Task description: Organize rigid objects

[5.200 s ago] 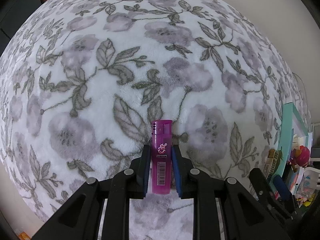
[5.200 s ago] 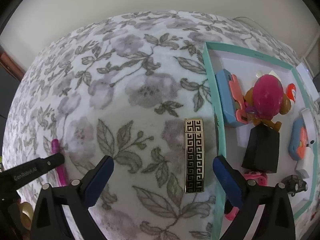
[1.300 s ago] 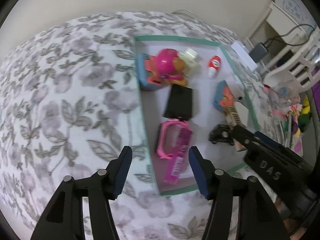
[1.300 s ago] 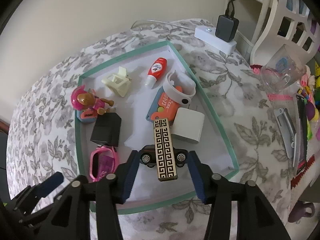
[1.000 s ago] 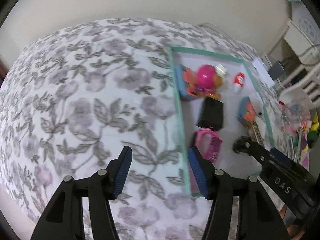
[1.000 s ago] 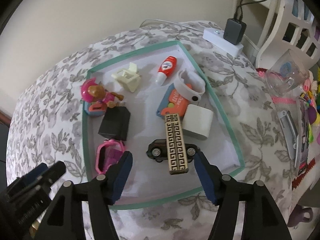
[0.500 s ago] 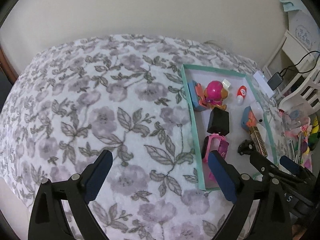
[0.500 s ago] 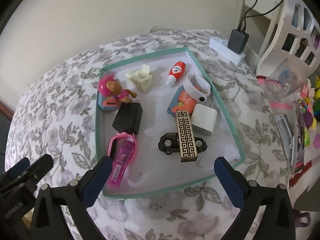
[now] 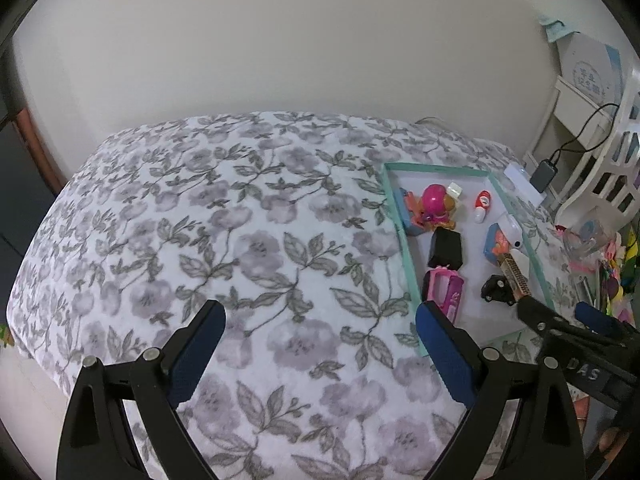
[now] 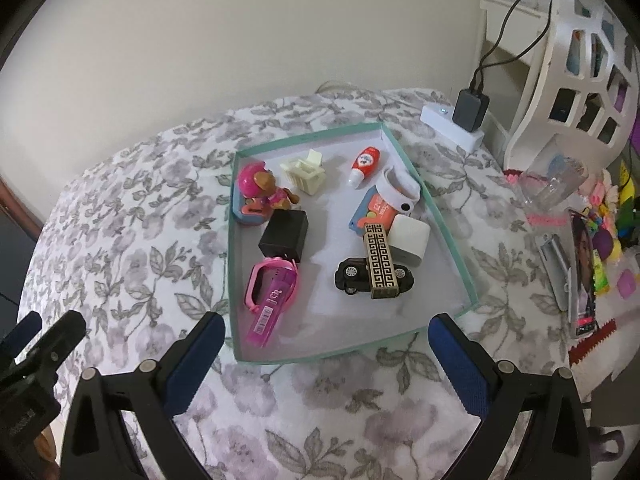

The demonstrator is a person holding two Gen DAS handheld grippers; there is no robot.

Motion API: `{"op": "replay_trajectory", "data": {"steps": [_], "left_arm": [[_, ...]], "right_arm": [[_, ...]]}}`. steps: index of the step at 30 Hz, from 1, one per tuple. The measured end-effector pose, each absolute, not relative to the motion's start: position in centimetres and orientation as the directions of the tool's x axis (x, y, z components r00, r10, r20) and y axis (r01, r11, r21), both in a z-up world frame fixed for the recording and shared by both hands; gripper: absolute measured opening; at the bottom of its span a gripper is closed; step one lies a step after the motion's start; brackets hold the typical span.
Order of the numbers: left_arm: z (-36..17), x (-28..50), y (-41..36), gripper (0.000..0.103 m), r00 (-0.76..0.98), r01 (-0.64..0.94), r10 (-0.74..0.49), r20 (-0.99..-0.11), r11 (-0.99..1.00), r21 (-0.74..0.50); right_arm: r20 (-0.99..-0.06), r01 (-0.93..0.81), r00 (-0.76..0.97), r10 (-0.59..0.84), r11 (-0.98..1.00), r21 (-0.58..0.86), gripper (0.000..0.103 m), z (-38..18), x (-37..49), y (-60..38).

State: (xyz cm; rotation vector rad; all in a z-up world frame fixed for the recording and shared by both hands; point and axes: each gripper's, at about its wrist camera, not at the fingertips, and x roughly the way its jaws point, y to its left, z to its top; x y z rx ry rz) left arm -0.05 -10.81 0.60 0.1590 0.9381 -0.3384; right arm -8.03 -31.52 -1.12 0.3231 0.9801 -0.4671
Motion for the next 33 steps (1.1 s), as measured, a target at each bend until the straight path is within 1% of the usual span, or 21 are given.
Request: {"op": "replay_trajectory", "data": {"steps": [7, 10, 14, 33], "left_arm": [[0.7, -1.0, -9.1, 0.096, 0.563, 0.316, -0.198, -0.802, 0.949, -0.013], [0.6, -1.2, -8.6, 0.096, 0.570, 0.297, -0.173, -0.803, 0.955, 0.005], [0.4, -1.5, -8.2, 0.096, 0.560, 0.307, -0.189, -0.806, 0.952, -0.010], [0.1, -1.4, -8.1, 0.096, 0.547, 0.288, -0.160, -0.822, 0.958, 0.006]], "right_arm": [[-0.828, 0.502, 0.509, -0.235, 0.862, 0.064, 0.103, -0.2, -9.3, -30.3], [-0.818, 0.498, 0.521, -0.243, 0.865, 0.060, 0.103, 0.1, -9.8, -29.8], [-0.808, 0.493, 0.534, -0.249, 0.868, 0.059, 0.103, 0.4, -10.3, -29.3], [-0.798, 0.475, 0.550, -0.248, 0.878, 0.054, 0.103, 0.7, -10.4, -28.8]]}}
